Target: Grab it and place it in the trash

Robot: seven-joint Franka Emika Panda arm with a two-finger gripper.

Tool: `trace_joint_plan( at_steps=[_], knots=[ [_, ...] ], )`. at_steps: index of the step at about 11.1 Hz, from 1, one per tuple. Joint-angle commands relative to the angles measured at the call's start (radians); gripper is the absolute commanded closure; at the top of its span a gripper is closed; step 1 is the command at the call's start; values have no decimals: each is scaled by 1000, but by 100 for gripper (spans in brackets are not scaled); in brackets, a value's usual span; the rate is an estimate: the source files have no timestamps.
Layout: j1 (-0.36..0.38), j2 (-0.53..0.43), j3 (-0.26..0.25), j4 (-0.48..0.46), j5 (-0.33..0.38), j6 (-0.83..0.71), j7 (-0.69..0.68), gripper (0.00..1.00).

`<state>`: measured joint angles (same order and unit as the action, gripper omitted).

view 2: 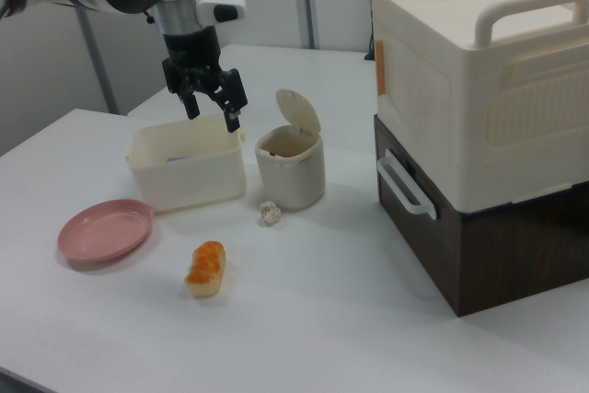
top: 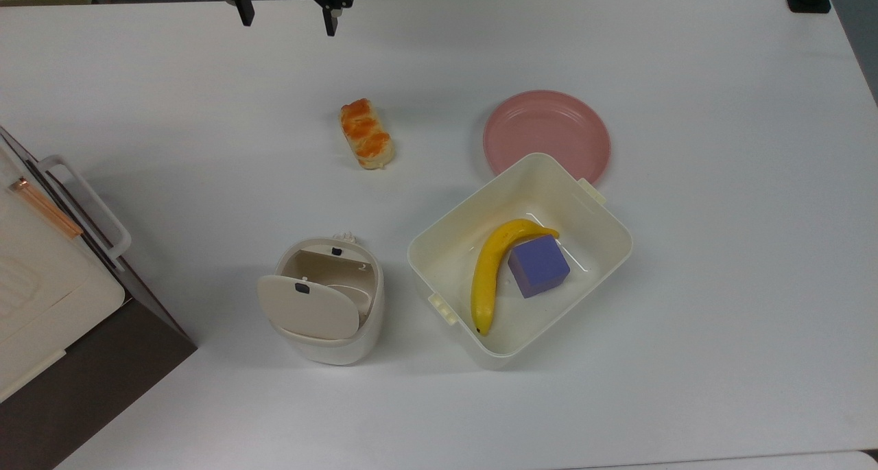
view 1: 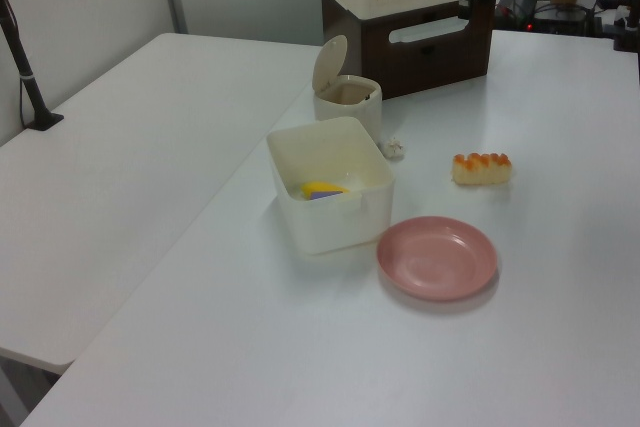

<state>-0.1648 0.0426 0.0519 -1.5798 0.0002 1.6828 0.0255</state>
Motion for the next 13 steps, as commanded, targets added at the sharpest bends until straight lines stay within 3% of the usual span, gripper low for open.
trace_joint_plan(
  at_steps=[1, 13],
  knots=[
    [24, -20, -23, -34, 9, 23, -24, 0],
    [30, 0, -20, -34, -9, 38, -29, 0]
  ],
)
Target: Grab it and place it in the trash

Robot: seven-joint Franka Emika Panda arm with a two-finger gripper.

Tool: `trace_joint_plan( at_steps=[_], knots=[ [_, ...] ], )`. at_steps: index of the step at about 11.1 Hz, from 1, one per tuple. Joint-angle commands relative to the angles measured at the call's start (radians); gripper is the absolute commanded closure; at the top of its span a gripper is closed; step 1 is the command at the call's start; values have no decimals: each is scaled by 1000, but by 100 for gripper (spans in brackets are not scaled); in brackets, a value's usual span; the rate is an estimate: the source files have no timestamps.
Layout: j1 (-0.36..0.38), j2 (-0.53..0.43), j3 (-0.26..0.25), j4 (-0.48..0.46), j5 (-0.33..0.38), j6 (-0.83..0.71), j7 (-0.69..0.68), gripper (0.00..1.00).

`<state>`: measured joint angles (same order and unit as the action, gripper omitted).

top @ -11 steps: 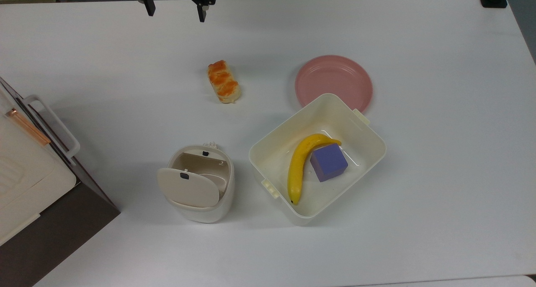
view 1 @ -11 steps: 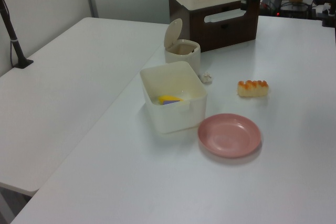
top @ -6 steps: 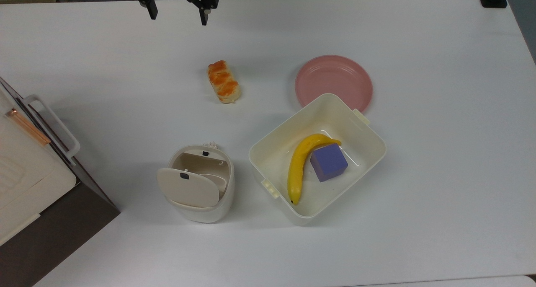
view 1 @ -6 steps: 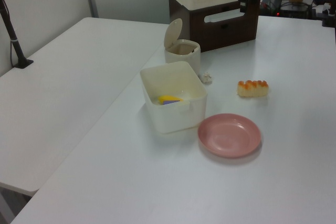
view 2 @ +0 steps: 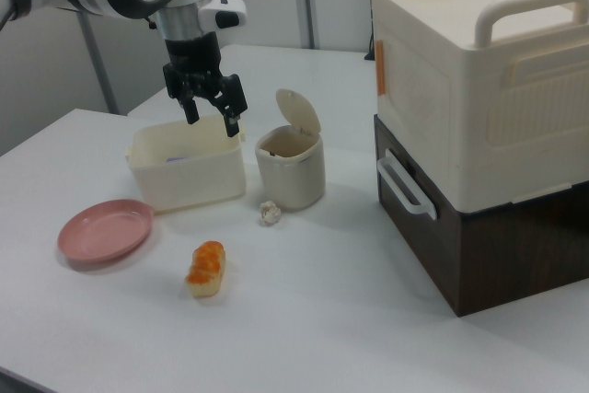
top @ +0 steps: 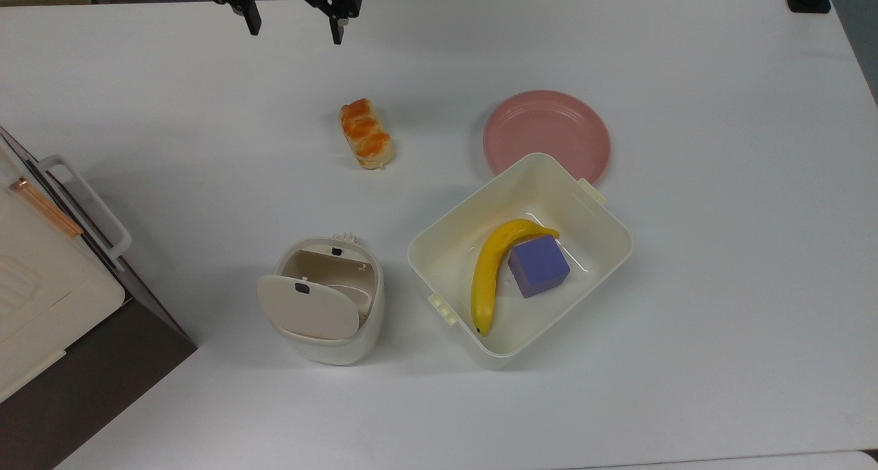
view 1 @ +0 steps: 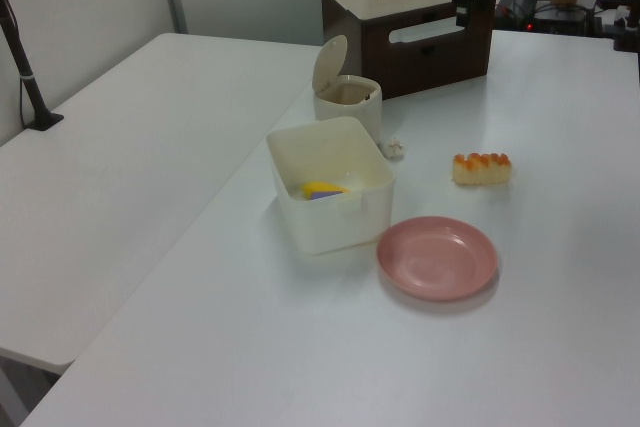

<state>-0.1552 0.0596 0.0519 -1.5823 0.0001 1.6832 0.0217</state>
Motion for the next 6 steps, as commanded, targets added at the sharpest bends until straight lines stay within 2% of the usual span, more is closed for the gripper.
trace_joint_plan(
  at_steps=[1, 6],
  knots=[
    [20, -15, -18, -33, -9, 38, -25, 0],
    [20, -14, -15, -36, -15, 49, -25, 0]
  ],
)
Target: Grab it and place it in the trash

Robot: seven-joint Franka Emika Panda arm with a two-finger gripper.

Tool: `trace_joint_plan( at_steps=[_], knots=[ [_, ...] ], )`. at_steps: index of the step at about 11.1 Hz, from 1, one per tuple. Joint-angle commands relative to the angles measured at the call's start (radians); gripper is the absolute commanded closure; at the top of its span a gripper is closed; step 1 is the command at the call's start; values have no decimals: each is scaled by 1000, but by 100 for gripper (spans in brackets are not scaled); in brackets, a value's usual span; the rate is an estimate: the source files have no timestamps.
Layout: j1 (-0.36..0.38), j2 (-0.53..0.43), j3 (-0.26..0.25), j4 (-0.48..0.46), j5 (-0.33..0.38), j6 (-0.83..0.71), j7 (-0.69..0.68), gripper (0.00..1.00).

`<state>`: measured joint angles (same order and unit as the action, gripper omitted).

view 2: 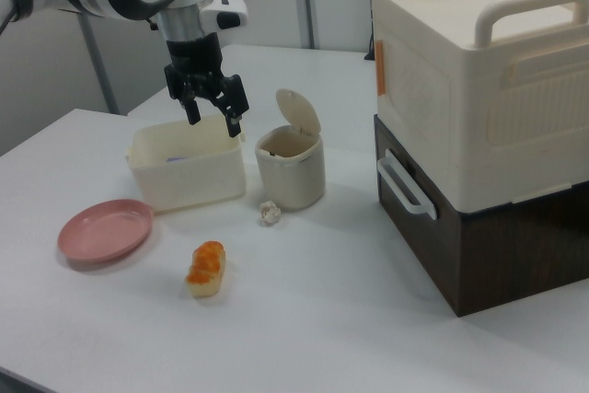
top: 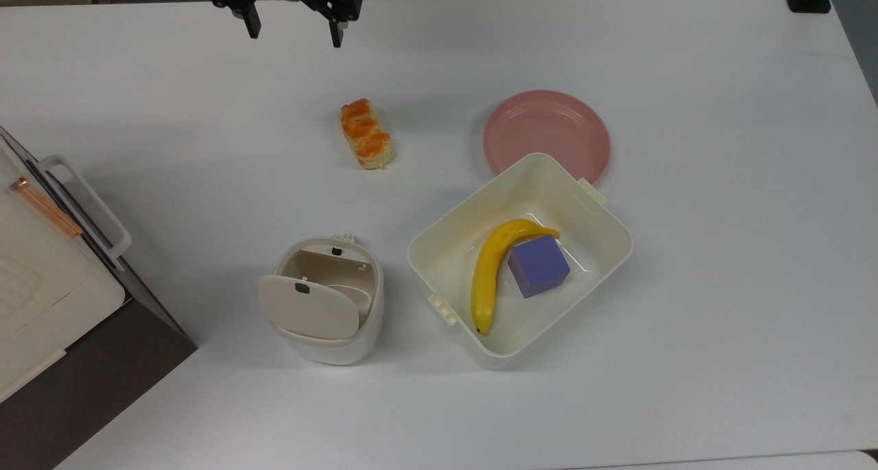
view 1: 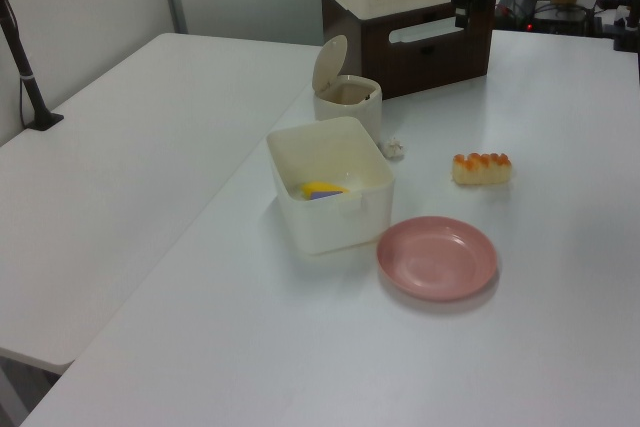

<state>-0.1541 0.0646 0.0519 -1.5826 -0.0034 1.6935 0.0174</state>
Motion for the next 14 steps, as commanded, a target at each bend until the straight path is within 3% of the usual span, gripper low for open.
trace_joint_plan(
  at_steps=[1, 6, 9, 14],
  knots=[
    [19, -19, -15, -36, -12, 38, -19, 0],
    [19, -5, -12, -34, -17, 40, -19, 0],
    [56, 50, -6, -33, -59, 104, 27, 0],
    [128, 179, 6, -34, -228, 251, 275, 0]
  ],
)
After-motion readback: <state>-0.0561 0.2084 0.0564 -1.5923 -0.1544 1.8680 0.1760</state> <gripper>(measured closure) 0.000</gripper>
